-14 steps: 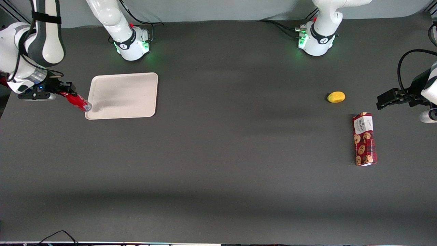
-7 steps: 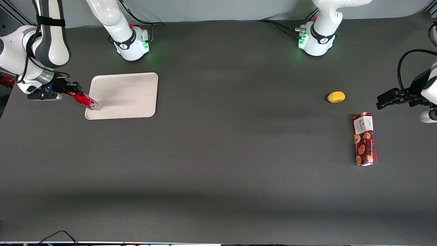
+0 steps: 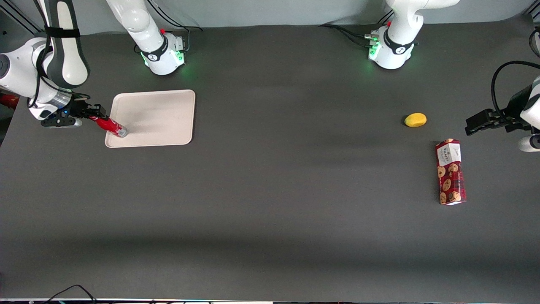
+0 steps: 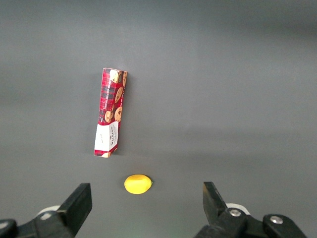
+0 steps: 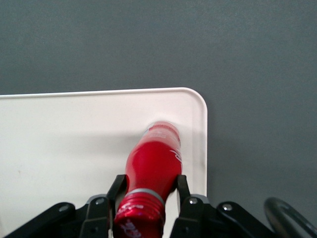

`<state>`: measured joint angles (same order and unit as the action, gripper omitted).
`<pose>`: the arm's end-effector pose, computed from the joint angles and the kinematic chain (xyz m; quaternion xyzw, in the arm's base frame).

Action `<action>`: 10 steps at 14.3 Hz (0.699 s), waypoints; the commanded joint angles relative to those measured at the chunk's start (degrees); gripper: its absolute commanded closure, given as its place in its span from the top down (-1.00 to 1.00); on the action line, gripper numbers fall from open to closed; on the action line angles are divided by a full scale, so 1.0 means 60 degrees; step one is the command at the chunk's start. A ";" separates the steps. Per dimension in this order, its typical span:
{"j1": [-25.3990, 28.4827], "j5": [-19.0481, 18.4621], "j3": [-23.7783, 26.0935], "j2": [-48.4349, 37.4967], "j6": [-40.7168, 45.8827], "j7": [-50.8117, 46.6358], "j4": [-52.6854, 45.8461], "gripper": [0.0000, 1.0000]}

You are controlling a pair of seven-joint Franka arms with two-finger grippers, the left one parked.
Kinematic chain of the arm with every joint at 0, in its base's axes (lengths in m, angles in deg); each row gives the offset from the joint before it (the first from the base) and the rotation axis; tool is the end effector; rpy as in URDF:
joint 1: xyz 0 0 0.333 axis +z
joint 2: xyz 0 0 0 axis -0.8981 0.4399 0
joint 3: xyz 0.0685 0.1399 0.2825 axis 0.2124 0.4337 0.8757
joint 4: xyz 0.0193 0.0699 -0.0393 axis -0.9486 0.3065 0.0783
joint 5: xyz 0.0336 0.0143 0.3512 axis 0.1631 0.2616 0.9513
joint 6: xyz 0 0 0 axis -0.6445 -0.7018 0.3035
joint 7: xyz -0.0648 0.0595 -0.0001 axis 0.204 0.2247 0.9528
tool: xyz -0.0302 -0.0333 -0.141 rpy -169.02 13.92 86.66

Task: Place coke bottle on tray
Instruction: 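Lower the bottle onto the tray and open the right gripper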

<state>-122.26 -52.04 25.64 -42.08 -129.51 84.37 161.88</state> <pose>0.3444 -0.1467 0.2981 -0.9982 0.0157 0.0434 0.0388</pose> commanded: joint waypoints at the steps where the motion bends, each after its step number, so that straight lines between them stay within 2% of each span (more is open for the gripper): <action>1: -0.0030 0.0055 -0.0028 0.0192 -0.0066 -0.0024 -0.0132 -0.48; 2: -0.0030 0.0055 -0.0028 0.0237 -0.0066 -0.0024 -0.0147 -0.14; 4: -0.0030 0.0055 -0.0028 0.0237 -0.0066 -0.0039 -0.0161 0.77; 5: -0.0030 0.0055 -0.0028 0.0223 -0.0066 -0.0039 -0.0176 1.00; 10: -0.0030 0.0055 0.0016 -0.0200 0.0312 -0.0171 -0.0599 1.00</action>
<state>-122.27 -52.05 25.57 -41.55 -129.50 84.36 160.41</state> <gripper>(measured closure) 0.000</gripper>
